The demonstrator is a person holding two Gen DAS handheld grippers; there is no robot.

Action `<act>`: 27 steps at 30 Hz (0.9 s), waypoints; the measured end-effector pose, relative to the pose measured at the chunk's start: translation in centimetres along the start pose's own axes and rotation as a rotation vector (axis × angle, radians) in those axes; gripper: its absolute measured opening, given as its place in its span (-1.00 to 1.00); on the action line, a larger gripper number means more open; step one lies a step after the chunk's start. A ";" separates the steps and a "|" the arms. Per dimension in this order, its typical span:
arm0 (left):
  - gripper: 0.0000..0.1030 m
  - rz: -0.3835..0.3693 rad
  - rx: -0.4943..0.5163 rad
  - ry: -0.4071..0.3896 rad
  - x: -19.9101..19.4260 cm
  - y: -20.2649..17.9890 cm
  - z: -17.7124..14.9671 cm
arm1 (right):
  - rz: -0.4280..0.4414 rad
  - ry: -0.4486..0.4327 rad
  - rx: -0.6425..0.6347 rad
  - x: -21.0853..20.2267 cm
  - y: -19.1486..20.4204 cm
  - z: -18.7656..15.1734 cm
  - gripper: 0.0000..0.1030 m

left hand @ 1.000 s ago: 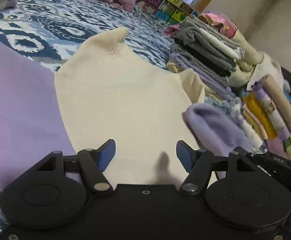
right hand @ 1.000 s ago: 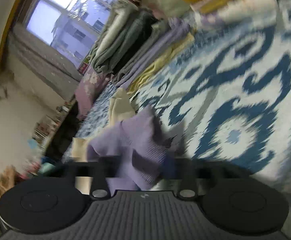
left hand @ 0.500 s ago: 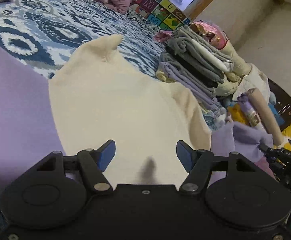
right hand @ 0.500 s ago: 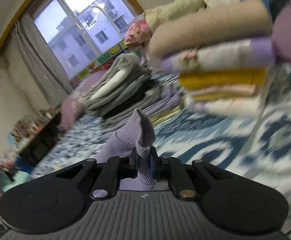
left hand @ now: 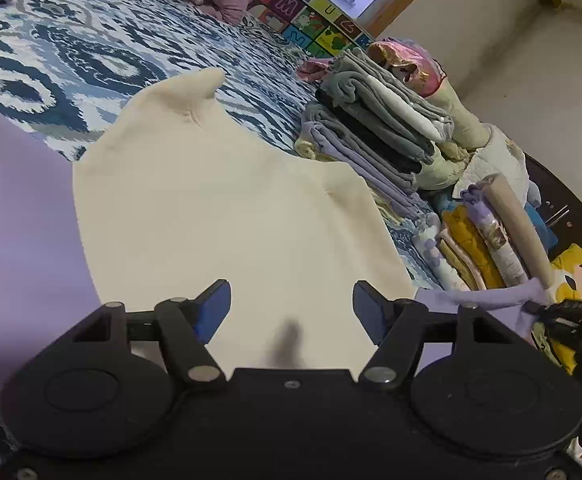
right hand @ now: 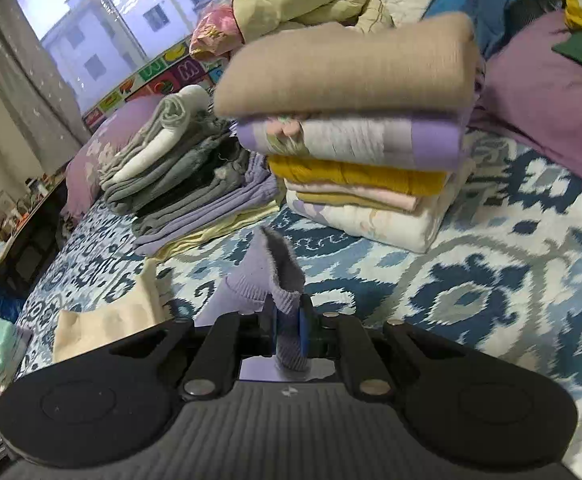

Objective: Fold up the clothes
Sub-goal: 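Pull the cuff outward with the right gripper to flatten the sleeve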

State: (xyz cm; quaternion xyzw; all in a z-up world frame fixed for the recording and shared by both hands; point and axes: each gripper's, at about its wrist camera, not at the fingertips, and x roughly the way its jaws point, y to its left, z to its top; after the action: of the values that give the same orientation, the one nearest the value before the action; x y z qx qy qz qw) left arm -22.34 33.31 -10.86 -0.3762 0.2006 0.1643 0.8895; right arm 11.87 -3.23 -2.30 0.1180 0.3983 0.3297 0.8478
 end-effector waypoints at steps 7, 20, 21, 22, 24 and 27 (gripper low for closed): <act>0.30 -0.004 0.011 0.011 0.1 -0.2 -0.1 | -0.050 0.068 -0.202 -2.0 3.5 5.0 -0.87; 0.30 -0.025 0.036 0.055 1.4 -0.7 -0.4 | -0.172 0.085 -0.050 2.7 -0.7 0.8 0.28; 0.30 -0.027 0.037 0.057 1.4 -0.7 -0.5 | -0.168 0.090 0.001 3.0 -1.7 -0.1 0.27; 0.30 -0.028 0.038 0.057 1.4 -0.8 -0.5 | -0.166 0.093 0.062 3.4 -2.9 -1.1 0.27; 0.30 -0.029 0.039 0.057 1.3 -0.8 -0.6 | -0.146 0.089 0.206 4.4 -5.2 -3.1 0.28; 0.30 -0.030 0.044 0.061 1.3 -0.8 -0.7 | -0.095 0.062 0.353 5.9 -7.0 -5.4 0.22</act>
State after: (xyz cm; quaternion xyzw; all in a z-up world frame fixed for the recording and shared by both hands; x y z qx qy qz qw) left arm -20.99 32.40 -11.46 -0.3641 0.2259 0.1350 0.8934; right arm 13.82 -5.00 -12.61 0.2359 0.4809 0.2176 0.8159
